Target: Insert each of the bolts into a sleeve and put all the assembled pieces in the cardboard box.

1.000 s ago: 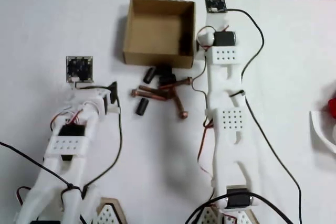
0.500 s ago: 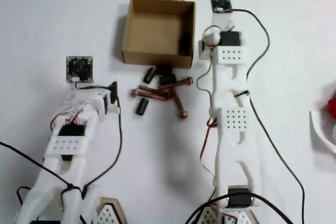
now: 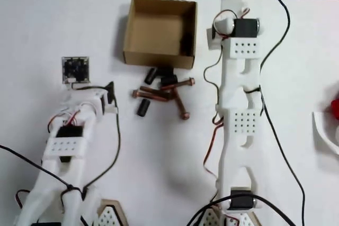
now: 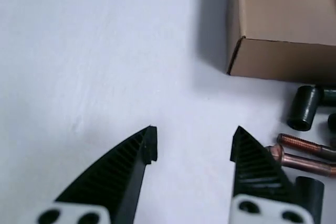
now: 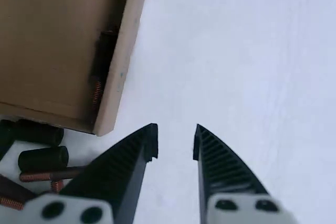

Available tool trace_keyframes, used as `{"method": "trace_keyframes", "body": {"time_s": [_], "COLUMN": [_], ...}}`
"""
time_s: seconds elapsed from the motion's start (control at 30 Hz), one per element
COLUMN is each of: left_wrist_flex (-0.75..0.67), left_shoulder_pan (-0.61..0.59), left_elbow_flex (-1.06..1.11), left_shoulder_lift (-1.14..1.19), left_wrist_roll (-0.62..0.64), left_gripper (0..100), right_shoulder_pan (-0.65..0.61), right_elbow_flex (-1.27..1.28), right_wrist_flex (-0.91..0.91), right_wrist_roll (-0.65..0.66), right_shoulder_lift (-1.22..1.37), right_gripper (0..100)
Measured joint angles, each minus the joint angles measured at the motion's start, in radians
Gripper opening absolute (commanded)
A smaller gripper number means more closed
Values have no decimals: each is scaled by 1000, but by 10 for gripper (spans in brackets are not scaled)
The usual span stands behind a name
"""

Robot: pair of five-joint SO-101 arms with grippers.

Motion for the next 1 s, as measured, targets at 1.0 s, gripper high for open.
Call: {"method": "trace_keyframes", "body": {"time_s": [1.0], "left_wrist_flex": [-98], "left_shoulder_pan": [-292], "left_elbow_flex": [3], "left_shoulder_lift": [-2], "left_wrist_roll": [89], "left_gripper": [241], "right_shoulder_pan": [-508], "right_elbow_flex": [1580], "right_wrist_flex": [-405], "right_wrist_roll": [-330], "right_shoulder_lift": [-835], "right_gripper": [214]}}
